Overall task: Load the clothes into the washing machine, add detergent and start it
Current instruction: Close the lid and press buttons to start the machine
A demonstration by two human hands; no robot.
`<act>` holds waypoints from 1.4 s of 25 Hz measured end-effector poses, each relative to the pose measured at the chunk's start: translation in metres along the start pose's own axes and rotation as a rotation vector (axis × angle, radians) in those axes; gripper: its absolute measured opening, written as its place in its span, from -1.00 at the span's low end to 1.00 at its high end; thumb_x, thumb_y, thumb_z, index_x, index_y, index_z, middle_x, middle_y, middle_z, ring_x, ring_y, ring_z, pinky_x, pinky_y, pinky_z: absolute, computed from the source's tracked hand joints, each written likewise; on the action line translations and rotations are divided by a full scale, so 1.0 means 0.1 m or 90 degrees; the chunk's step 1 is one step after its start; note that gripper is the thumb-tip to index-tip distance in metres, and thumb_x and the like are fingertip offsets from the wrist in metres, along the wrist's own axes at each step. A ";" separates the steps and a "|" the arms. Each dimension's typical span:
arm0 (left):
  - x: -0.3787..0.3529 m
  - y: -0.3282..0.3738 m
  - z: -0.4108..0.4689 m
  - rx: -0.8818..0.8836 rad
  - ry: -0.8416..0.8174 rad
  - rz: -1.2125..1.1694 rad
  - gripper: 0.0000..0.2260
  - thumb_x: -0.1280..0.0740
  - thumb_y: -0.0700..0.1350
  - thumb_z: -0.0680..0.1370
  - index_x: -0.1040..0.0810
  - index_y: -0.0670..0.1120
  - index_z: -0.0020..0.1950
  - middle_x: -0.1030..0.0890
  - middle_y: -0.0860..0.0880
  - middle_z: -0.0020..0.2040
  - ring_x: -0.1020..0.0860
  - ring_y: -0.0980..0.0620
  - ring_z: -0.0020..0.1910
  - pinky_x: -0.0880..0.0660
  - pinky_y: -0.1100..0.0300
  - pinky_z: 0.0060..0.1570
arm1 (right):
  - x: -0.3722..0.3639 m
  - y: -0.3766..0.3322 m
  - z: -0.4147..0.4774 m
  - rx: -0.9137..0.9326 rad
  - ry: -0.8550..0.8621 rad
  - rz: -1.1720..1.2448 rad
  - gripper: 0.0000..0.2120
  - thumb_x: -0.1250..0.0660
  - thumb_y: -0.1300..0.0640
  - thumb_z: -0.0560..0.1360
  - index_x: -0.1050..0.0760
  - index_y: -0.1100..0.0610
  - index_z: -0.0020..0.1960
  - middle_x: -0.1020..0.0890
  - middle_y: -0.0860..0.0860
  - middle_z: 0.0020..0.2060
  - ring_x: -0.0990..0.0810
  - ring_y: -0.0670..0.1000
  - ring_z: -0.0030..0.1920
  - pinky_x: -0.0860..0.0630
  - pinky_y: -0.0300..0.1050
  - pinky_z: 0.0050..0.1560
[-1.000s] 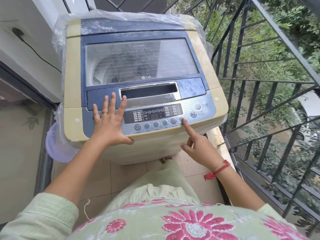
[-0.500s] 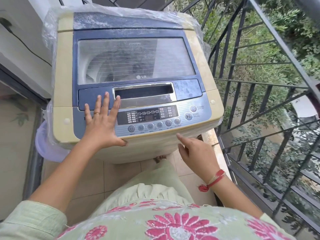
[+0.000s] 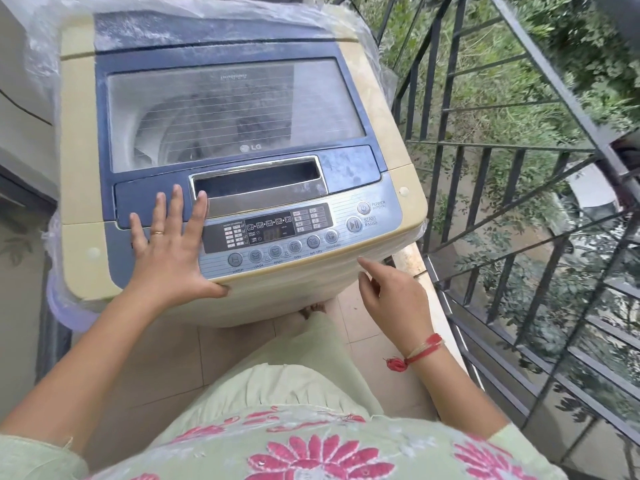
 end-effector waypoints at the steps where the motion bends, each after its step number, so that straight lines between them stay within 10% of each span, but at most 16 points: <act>1: 0.00 0.00 0.00 0.000 -0.003 0.001 0.34 -0.55 0.31 0.04 0.39 0.16 0.47 0.42 -0.01 0.49 0.38 -0.05 0.48 0.37 -0.19 0.37 | 0.00 -0.04 0.02 0.008 0.000 0.018 -0.68 -0.26 0.12 0.47 -0.56 0.03 0.20 -0.57 0.04 -0.44 -0.53 0.12 -0.42 -0.43 -0.07 -0.45; 10: 0.00 -0.02 -0.01 -0.006 -0.015 -0.005 0.33 -0.51 0.32 0.06 0.44 0.15 0.45 0.48 -0.01 0.45 0.43 -0.05 0.46 0.41 -0.16 0.35 | -0.04 -0.40 0.20 0.074 -0.191 -0.192 -0.37 -0.08 0.22 0.52 0.01 -0.14 0.51 -0.35 -0.04 -0.41 -0.36 0.06 -0.43 -0.12 -0.12 -0.51; 18: 0.02 -0.01 -0.03 -0.005 -0.024 0.004 0.32 -0.49 0.35 0.08 0.47 0.15 0.44 0.49 -0.02 0.45 0.44 -0.06 0.45 0.39 -0.18 0.36 | 0.18 -0.26 0.47 0.023 -0.170 -0.077 -0.50 -0.15 0.15 0.49 -0.34 -0.17 0.39 -0.46 -0.05 -0.35 -0.46 0.03 -0.25 -0.29 -0.13 -0.33; 29: 0.01 -0.02 -0.03 -0.001 0.001 -0.004 0.33 -0.52 0.33 0.04 0.38 0.15 0.48 0.43 -0.01 0.48 0.41 -0.03 0.47 0.40 -0.15 0.37 | 0.17 -0.09 0.36 -0.007 -0.197 -0.189 -0.35 -0.10 0.20 0.50 -0.04 -0.26 0.48 -0.47 -0.02 -0.25 -0.44 0.07 -0.28 -0.24 -0.12 -0.41; 35: 0.02 -0.02 -0.04 -0.006 -0.006 0.005 0.32 -0.49 0.35 0.07 0.45 0.14 0.45 0.47 -0.02 0.46 0.45 -0.04 0.44 0.39 -0.17 0.36 | 0.26 -0.25 0.66 0.035 -0.075 -0.184 -0.71 -0.13 0.16 0.51 -0.59 0.00 0.07 -0.63 -0.01 -0.17 -0.59 0.07 -0.14 -0.41 -0.13 -0.31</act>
Point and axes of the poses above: each hand's wrist, its own z-axis towards the middle knuckle, its own x-axis out of the back of the hand, y = z × x, the point moved 4 cm from there along z, towards the middle knuckle
